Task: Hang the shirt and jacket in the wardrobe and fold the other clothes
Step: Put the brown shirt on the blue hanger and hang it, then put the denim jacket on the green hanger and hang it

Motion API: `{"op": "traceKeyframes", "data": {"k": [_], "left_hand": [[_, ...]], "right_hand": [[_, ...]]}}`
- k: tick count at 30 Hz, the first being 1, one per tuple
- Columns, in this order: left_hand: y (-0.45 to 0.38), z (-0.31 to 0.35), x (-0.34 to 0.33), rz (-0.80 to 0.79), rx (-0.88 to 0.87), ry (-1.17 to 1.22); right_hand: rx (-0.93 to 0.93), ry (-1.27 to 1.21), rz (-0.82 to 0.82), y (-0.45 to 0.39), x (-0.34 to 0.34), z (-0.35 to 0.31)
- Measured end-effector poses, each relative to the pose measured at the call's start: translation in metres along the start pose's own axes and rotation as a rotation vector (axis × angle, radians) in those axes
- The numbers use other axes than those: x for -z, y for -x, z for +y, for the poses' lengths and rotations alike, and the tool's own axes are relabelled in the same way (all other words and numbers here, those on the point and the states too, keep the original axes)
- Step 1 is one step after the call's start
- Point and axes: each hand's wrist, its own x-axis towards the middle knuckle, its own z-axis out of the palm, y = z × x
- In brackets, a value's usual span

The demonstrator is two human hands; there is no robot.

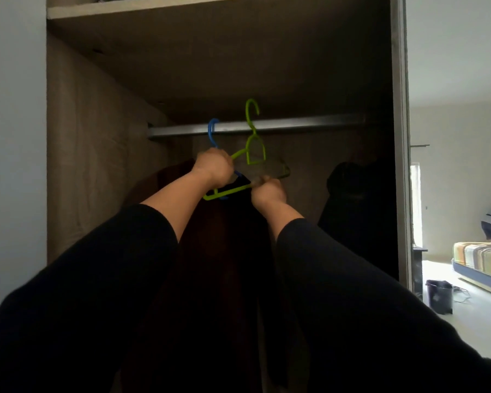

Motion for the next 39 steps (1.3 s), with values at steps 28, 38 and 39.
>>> {"op": "traceKeyframes", "data": {"k": [28,38,39], "left_hand": [[0.168,-0.055,0.157,0.100,-0.036,-0.386],[0.278,-0.073,0.224,0.081,0.172,-0.406],[0.290,-0.074,0.229,0.087,0.194,-0.408]], "right_hand": [[0.328,0.069,-0.022,0.119,-0.004,-0.065],[0.342,0.127,-0.140,0.220,-0.001,-0.081],[0.358,0.121,-0.165,0.231,0.000,-0.081]]}}
